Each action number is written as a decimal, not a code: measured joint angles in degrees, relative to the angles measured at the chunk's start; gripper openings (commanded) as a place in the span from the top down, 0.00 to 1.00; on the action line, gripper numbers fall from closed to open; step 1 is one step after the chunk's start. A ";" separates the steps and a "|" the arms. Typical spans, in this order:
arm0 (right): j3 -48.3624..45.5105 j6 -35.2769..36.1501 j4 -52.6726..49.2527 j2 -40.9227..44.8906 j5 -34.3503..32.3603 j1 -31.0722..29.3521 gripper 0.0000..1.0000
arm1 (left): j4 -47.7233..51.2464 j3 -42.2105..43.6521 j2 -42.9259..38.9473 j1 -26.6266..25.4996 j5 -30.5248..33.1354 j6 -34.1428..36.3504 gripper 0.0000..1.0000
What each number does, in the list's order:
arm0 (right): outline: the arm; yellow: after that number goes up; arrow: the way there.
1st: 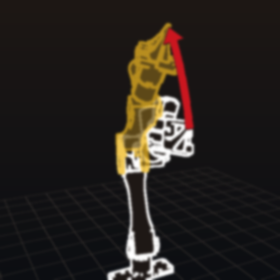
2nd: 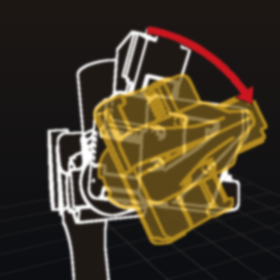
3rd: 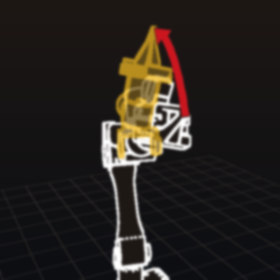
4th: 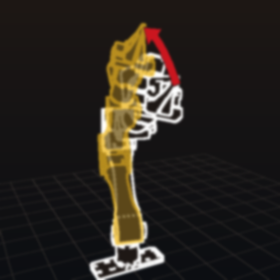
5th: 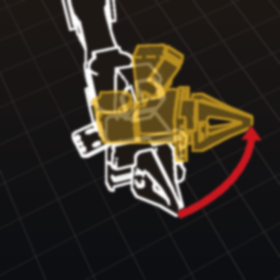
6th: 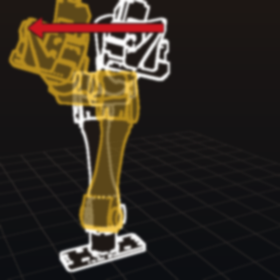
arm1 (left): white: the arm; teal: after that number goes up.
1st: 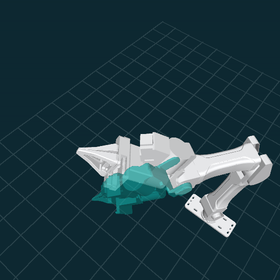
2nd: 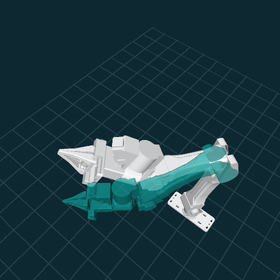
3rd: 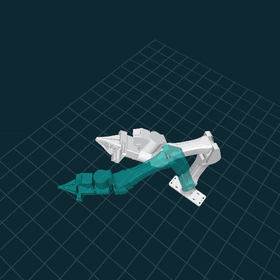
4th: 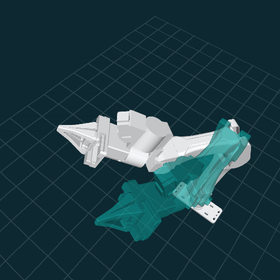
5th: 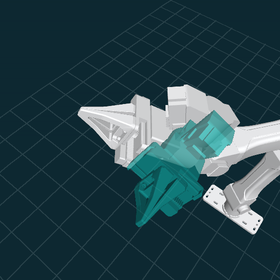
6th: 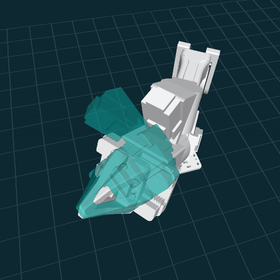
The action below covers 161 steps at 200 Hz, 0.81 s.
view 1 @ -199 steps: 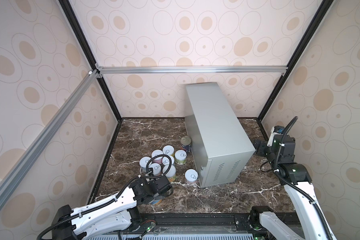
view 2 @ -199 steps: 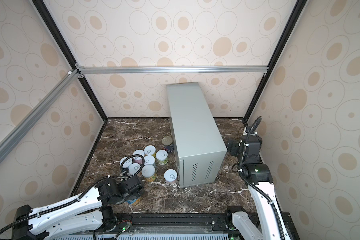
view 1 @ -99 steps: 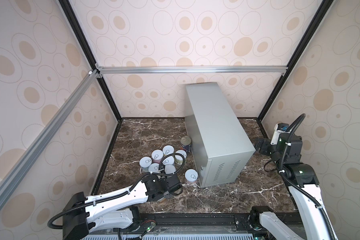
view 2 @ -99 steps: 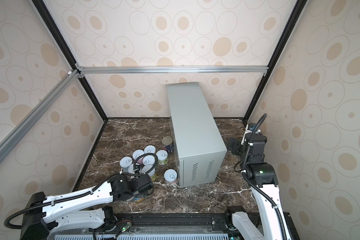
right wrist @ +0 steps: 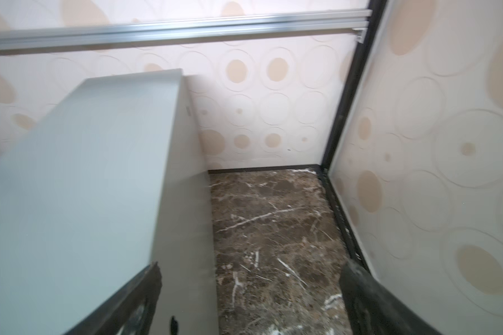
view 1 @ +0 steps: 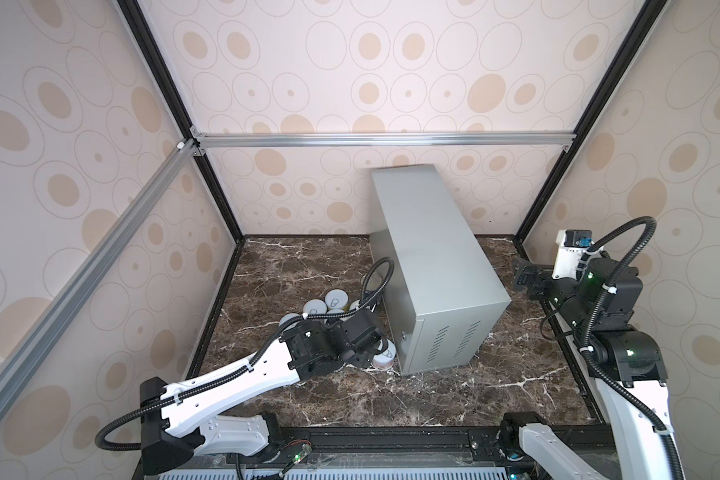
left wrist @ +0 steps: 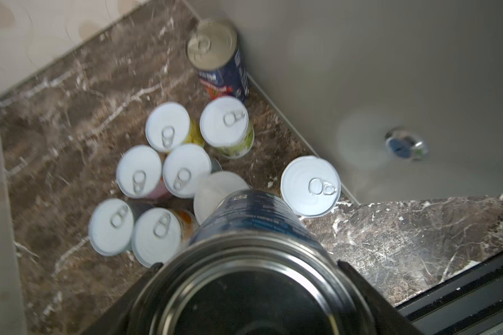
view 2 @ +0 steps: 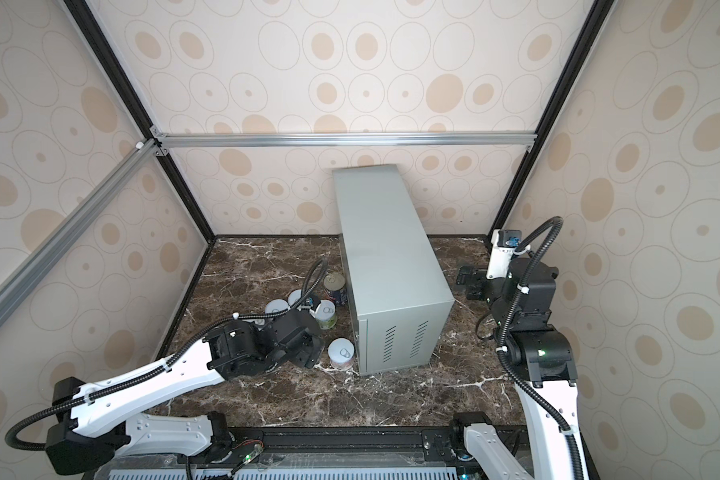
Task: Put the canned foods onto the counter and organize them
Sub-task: 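Lift the blue can with the left gripper toward the approaching right gripper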
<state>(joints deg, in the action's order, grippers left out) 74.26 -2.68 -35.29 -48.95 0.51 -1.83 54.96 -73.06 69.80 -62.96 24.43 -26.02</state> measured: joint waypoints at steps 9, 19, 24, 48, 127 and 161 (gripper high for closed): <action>0.20 0.28 0.74 -0.35 4.55 -0.02 0.04 | 0.28 -2.93 0.15 0.74 -0.15 3.04 1.00; 0.61 0.48 1.62 -0.98 9.49 -0.02 0.04 | 0.44 -6.01 0.17 1.92 -1.25 6.19 1.00; 0.85 0.55 2.23 -1.33 12.00 -0.02 0.04 | 0.50 -7.41 0.17 2.71 -1.95 7.67 1.00; 0.96 0.46 5.42 -2.51 23.23 -0.26 0.04 | 1.07 -13.70 0.59 7.76 -6.49 12.98 1.00; 6.86 10.86 5.51 -9.88 33.44 -26.32 0.00 | 5.29 -29.81 7.98 14.38 -19.50 24.39 1.00; 9.64 15.15 3.98 -14.51 30.29 -35.78 0.00 | 5.77 -34.47 7.78 16.09 -23.32 27.08 1.00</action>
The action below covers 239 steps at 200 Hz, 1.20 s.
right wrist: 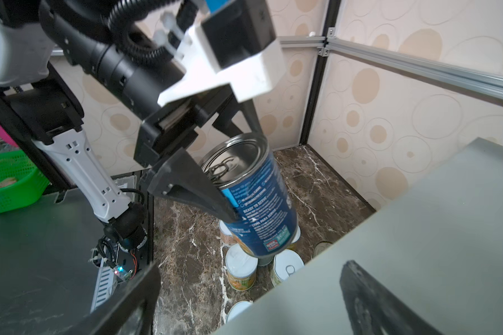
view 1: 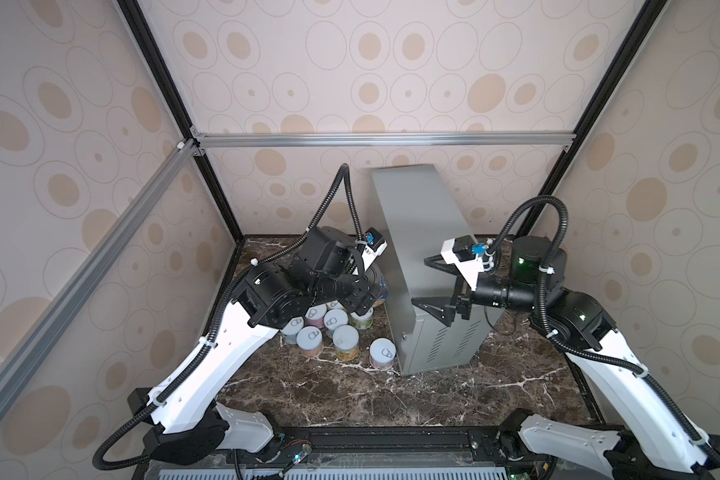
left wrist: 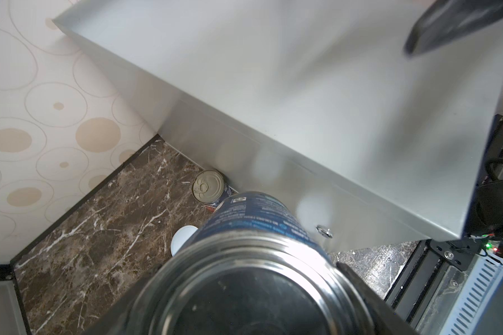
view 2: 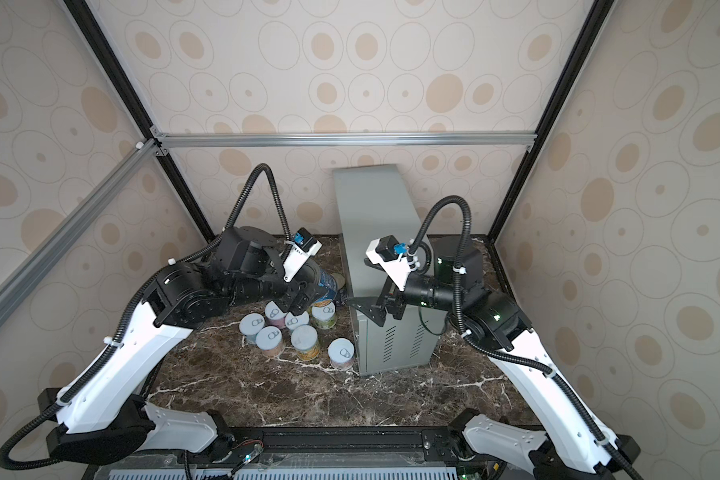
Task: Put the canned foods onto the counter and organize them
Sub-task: 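Lift the blue can with the left gripper toward the approaching right gripper, then grasp the blue can with the right gripper while the left gripper releases it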
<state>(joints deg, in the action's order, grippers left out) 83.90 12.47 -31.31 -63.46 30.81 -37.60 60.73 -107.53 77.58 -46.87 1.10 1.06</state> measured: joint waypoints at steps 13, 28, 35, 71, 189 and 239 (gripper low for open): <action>0.52 1.44 0.07 -1.40 -2.23 -2.93 0.00 | 0.33 -1.90 -0.02 0.59 -1.20 0.66 1.00; 0.55 3.21 0.07 -2.64 -4.98 -6.23 0.00 | 0.68 -3.85 -0.02 0.98 -2.51 1.27 1.00; 0.55 3.85 0.20 -3.10 -6.21 -7.48 0.00 | 0.79 -4.55 -0.07 1.14 -3.10 1.46 1.00; 0.55 6.71 2.27 -4.52 -12.35 -11.91 0.00 | 0.96 -5.35 -1.51 1.53 -6.36 2.21 1.00; 1.40 9.75 10.03 -9.79 -23.67 -17.70 0.15 | 1.46 -6.10 -3.17 1.86 -13.79 2.82 1.00; 1.44 10.40 10.27 -9.88 -23.98 -17.99 0.34 | 0.96 -5.75 -3.30 1.95 -14.14 2.84 1.00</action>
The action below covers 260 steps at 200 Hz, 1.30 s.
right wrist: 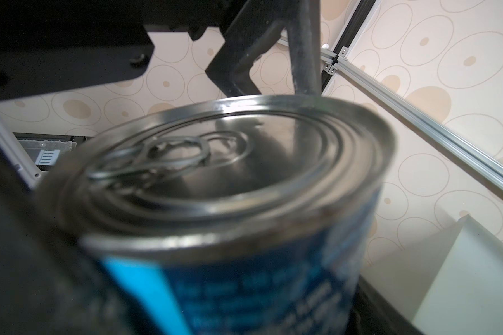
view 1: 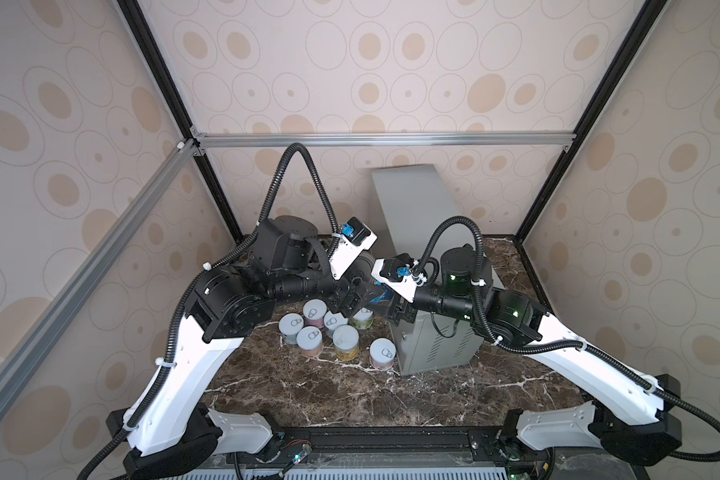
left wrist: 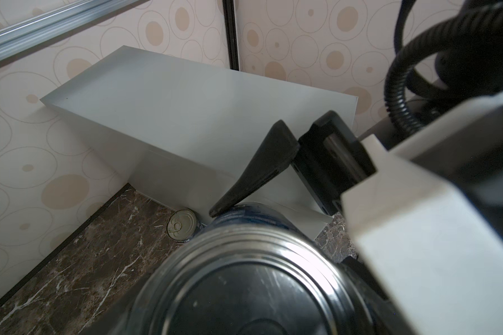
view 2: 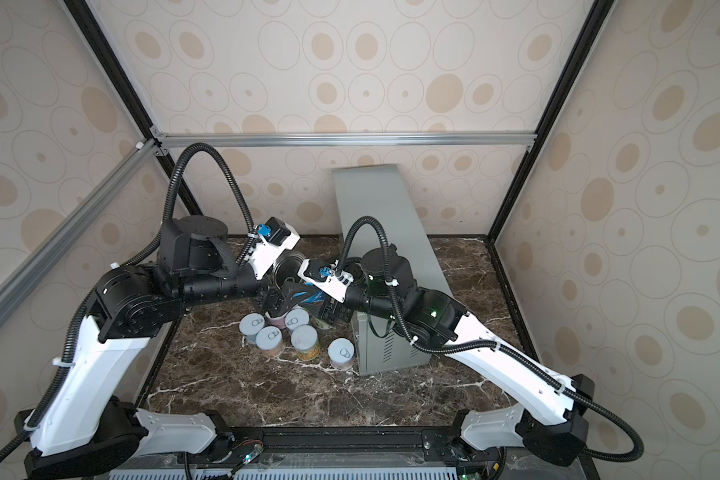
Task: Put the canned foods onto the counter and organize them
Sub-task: 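Grasp the blue can with the right gripper while the left gripper releases it, then carry the blue can with the right gripper onto the cabinet top's far end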
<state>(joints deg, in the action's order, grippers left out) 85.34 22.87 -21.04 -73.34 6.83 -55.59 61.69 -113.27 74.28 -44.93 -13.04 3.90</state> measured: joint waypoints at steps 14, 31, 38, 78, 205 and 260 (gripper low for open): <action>0.00 0.04 0.02 0.00 -0.28 -0.02 0.38 | -0.70 0.68 -0.37 0.04 -0.15 0.02 1.00; 0.00 0.04 0.20 0.00 -0.90 -0.09 0.42 | -1.64 1.55 -0.90 0.09 -0.20 0.02 1.00; 0.00 0.07 0.33 0.00 -1.22 -0.22 0.44 | -2.03 1.88 -1.14 0.11 -0.22 0.02 0.96; 0.00 0.44 1.84 0.02 -1.57 -0.42 0.54 | -4.79 3.93 -2.93 0.15 -0.09 0.04 0.38; -3.08 -10.43 6.05 0.02 -4.28 13.07 0.78 | -20.52 9.11 -13.97 0.15 12.70 -1.62 0.02; -3.06 -18.32 12.68 -0.70 -2.89 28.33 0.78 | -22.27 15.76 -17.49 0.15 17.03 -1.77 0.02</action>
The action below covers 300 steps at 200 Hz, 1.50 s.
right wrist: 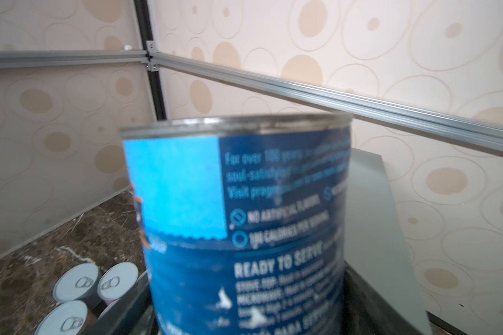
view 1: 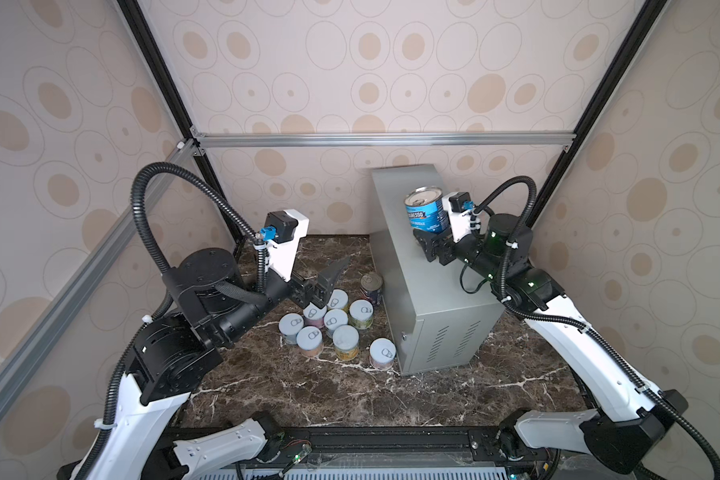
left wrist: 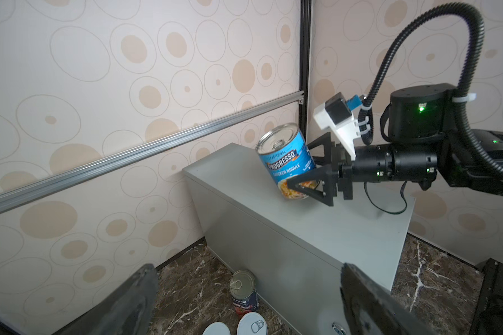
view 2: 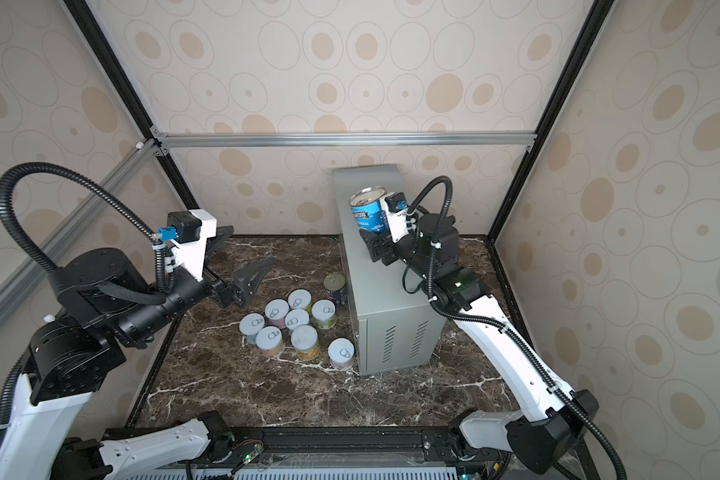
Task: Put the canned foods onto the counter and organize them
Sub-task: 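Carry the blue can with the right gripper onto the cabinet top's far end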
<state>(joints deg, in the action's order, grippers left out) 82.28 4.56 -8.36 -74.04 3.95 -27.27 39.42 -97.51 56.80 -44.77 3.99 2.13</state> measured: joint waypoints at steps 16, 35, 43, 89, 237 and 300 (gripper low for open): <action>0.13 -2.08 1.64 -1.33 1.20 2.97 0.78 | 0.02 0.87 -0.22 0.00 0.55 0.00 0.02; 1.20 -3.87 2.32 -4.15 2.62 5.79 0.78 | -0.02 1.31 -0.46 0.00 0.94 0.00 0.02; 1.90 -4.31 2.38 -5.62 3.10 6.64 0.78 | -0.13 1.68 -0.70 0.00 1.07 0.00 0.02; 5.62 -5.49 6.34 -12.17 5.92 9.73 0.75 | -2.75 7.17 -3.23 0.00 1.51 0.02 0.02; 36.65 -6.25 2.40 -38.62 8.11 12.94 0.45 | -15.58 27.06 -6.38 0.00 -2.34 -5.86 0.02; 38.16 -6.93 2.05 -40.15 8.37 13.16 0.33 | -18.14 30.32 -8.13 0.00 -2.84 -7.32 0.02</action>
<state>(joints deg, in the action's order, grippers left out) 120.44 -2.37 -6.31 -114.19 12.32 -14.11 21.28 -67.20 48.66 -44.77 1.15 -5.19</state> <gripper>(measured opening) 0.857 0.981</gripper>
